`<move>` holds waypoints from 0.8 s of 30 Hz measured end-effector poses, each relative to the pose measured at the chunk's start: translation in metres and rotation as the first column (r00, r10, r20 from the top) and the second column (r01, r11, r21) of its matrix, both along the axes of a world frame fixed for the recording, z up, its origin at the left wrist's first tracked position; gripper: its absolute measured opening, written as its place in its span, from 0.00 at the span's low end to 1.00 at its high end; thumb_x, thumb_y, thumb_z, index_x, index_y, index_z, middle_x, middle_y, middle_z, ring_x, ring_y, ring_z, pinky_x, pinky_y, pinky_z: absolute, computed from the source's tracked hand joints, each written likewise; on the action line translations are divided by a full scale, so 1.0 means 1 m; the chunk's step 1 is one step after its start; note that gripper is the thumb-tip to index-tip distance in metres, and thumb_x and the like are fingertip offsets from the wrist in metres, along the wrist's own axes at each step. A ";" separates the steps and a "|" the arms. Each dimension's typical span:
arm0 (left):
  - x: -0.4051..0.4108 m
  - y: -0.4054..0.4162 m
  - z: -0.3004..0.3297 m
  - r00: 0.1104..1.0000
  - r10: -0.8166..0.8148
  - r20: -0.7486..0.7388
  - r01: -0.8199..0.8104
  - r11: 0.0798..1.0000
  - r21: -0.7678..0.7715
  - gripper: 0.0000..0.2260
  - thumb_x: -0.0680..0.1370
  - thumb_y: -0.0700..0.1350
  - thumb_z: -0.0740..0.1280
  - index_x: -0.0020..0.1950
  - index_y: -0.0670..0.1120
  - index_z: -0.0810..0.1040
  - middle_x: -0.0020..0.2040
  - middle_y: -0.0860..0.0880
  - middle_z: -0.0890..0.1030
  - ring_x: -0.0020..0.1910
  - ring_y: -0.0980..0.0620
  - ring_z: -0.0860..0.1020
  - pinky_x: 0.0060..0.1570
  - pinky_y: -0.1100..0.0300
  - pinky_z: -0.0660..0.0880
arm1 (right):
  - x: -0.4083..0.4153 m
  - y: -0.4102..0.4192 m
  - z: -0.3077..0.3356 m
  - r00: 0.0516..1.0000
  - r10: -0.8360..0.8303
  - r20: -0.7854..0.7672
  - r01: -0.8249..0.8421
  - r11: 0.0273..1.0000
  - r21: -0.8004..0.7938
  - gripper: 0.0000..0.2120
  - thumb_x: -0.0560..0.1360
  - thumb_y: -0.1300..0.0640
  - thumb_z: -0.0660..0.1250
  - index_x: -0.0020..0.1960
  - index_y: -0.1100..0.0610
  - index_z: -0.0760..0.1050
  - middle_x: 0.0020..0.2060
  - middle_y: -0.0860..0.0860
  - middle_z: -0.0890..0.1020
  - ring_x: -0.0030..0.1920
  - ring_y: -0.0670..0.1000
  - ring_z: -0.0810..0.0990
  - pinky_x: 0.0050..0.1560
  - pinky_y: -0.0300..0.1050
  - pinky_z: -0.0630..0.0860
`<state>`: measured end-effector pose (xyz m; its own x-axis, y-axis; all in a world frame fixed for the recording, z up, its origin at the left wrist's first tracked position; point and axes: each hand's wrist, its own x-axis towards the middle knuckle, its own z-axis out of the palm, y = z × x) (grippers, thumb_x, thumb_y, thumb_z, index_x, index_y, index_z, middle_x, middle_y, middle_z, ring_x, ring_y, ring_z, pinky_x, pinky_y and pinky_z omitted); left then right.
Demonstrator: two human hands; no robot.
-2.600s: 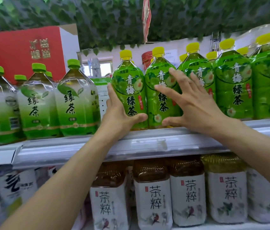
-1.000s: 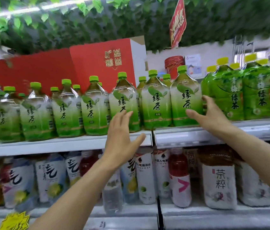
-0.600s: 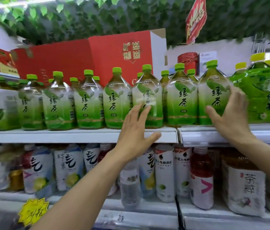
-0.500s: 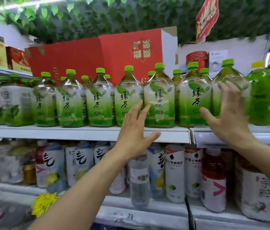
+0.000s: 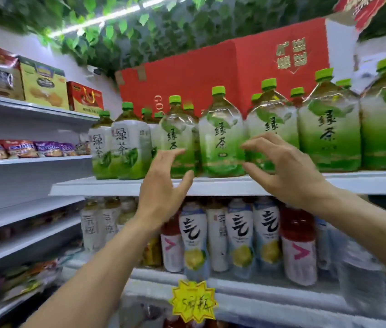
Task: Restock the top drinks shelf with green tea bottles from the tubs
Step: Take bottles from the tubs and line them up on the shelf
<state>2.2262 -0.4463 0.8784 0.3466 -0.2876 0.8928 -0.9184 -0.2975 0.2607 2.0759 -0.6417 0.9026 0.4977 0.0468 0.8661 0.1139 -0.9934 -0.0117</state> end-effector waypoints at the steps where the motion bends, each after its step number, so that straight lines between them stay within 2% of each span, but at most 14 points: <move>1: 0.021 0.021 0.002 1.000 0.012 -0.001 -0.012 1.000 0.000 0.20 0.79 0.45 0.71 0.70 0.48 0.73 0.65 0.50 0.75 0.65 0.53 0.73 0.61 0.60 0.69 | 0.022 0.021 -0.002 1.000 0.026 0.000 -0.026 1.000 0.010 0.18 0.77 0.48 0.65 0.64 0.52 0.75 0.59 0.48 0.76 0.49 0.55 0.80 0.43 0.58 0.80; 5: 0.107 0.089 0.012 0.995 0.098 0.019 -0.098 0.995 0.003 0.23 0.77 0.43 0.73 0.70 0.45 0.72 0.64 0.47 0.73 0.66 0.49 0.71 0.64 0.59 0.67 | 0.111 0.096 0.001 0.996 0.069 -0.054 -0.069 0.998 0.011 0.21 0.77 0.52 0.67 0.69 0.53 0.71 0.62 0.50 0.74 0.52 0.55 0.79 0.47 0.58 0.79; 7: 0.144 0.110 0.020 0.991 0.134 -0.007 -0.134 0.990 -0.032 0.26 0.76 0.43 0.74 0.71 0.43 0.70 0.66 0.44 0.71 0.68 0.47 0.69 0.68 0.57 0.65 | 0.148 0.124 0.007 0.992 0.098 -0.082 -0.090 0.991 0.096 0.24 0.78 0.52 0.68 0.71 0.53 0.68 0.64 0.51 0.72 0.57 0.54 0.77 0.54 0.58 0.78; 9: 0.173 0.122 0.028 0.987 0.119 -0.109 -0.128 0.989 -0.079 0.31 0.75 0.46 0.75 0.75 0.43 0.65 0.69 0.43 0.67 0.70 0.46 0.65 0.72 0.54 0.63 | 0.180 0.145 0.015 0.983 0.147 -0.107 -0.118 0.963 0.240 0.29 0.78 0.50 0.68 0.75 0.53 0.62 0.69 0.52 0.69 0.67 0.53 0.72 0.65 0.56 0.73; 11: 0.196 0.126 0.037 0.961 0.027 -0.274 -0.071 0.985 -0.154 0.38 0.75 0.49 0.76 0.78 0.44 0.59 0.73 0.43 0.63 0.72 0.46 0.64 0.73 0.52 0.62 | 0.204 0.160 0.022 0.974 0.185 -0.128 -0.124 0.917 0.379 0.34 0.77 0.49 0.69 0.77 0.54 0.57 0.72 0.52 0.66 0.72 0.51 0.67 0.72 0.51 0.67; 13: 0.219 0.127 0.049 0.888 -0.093 -0.451 -0.011 0.975 -0.222 0.46 0.72 0.52 0.78 0.80 0.45 0.53 0.75 0.44 0.62 0.72 0.46 0.65 0.72 0.50 0.65 | 0.224 0.168 0.028 0.971 0.203 -0.127 -0.116 0.861 0.495 0.37 0.76 0.47 0.70 0.77 0.54 0.54 0.72 0.50 0.65 0.73 0.50 0.64 0.73 0.47 0.63; 15: 0.244 0.128 0.059 0.780 -0.214 -0.588 0.073 0.964 -0.254 0.54 0.67 0.57 0.80 0.82 0.45 0.50 0.75 0.46 0.66 0.72 0.46 0.68 0.72 0.46 0.67 | 0.243 0.169 0.030 0.972 0.201 -0.122 -0.091 0.799 0.594 0.45 0.74 0.43 0.71 0.79 0.54 0.47 0.74 0.50 0.64 0.75 0.51 0.61 0.74 0.49 0.60; 17: 0.264 0.127 0.062 0.698 -0.302 -0.649 0.160 0.949 -0.270 0.59 0.57 0.63 0.83 0.80 0.47 0.57 0.69 0.49 0.75 0.68 0.48 0.74 0.70 0.44 0.71 | 0.259 0.168 0.028 0.972 0.197 -0.130 -0.063 0.748 0.660 0.55 0.71 0.39 0.73 0.80 0.53 0.39 0.77 0.50 0.60 0.77 0.53 0.59 0.76 0.54 0.58; 19: 0.288 0.122 0.059 0.660 -0.377 -0.649 0.216 0.923 -0.317 0.59 0.48 0.66 0.84 0.74 0.49 0.67 0.62 0.49 0.81 0.61 0.48 0.80 0.64 0.44 0.76 | 0.271 0.166 0.024 0.974 0.177 -0.140 -0.040 0.744 0.667 0.59 0.65 0.35 0.75 0.79 0.49 0.39 0.76 0.50 0.62 0.75 0.54 0.62 0.75 0.57 0.62; 20: 0.291 0.120 0.059 0.650 -0.417 -0.636 0.242 0.906 -0.347 0.57 0.47 0.64 0.85 0.72 0.49 0.69 0.60 0.49 0.83 0.59 0.49 0.81 0.62 0.45 0.78 | 0.276 0.165 0.022 0.976 0.165 -0.139 -0.034 0.754 0.656 0.59 0.63 0.34 0.76 0.79 0.47 0.42 0.75 0.50 0.65 0.73 0.53 0.65 0.73 0.58 0.64; 22: 0.290 0.118 0.059 0.626 -0.478 -0.616 0.294 0.876 -0.381 0.50 0.52 0.57 0.86 0.69 0.48 0.71 0.57 0.49 0.83 0.57 0.49 0.82 0.58 0.48 0.80 | 0.282 0.162 0.022 0.978 0.165 -0.130 -0.046 0.771 0.635 0.55 0.63 0.36 0.77 0.78 0.46 0.47 0.72 0.47 0.69 0.70 0.50 0.69 0.72 0.55 0.67; 24: 0.298 0.116 0.055 0.605 -0.519 -0.604 0.336 0.854 -0.397 0.42 0.58 0.52 0.85 0.68 0.47 0.72 0.56 0.48 0.83 0.55 0.49 0.82 0.52 0.54 0.81 | 0.285 0.159 0.025 0.972 0.201 -0.121 -0.073 0.747 0.661 0.49 0.67 0.44 0.78 0.77 0.49 0.51 0.69 0.47 0.71 0.67 0.49 0.72 0.67 0.46 0.70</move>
<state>2.5242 -0.3303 0.9336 0.7576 -0.3921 0.5218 -0.4672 0.2324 0.8530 2.3605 -0.4822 0.9273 0.6734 -0.4136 0.6127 0.1802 -0.7120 -0.6787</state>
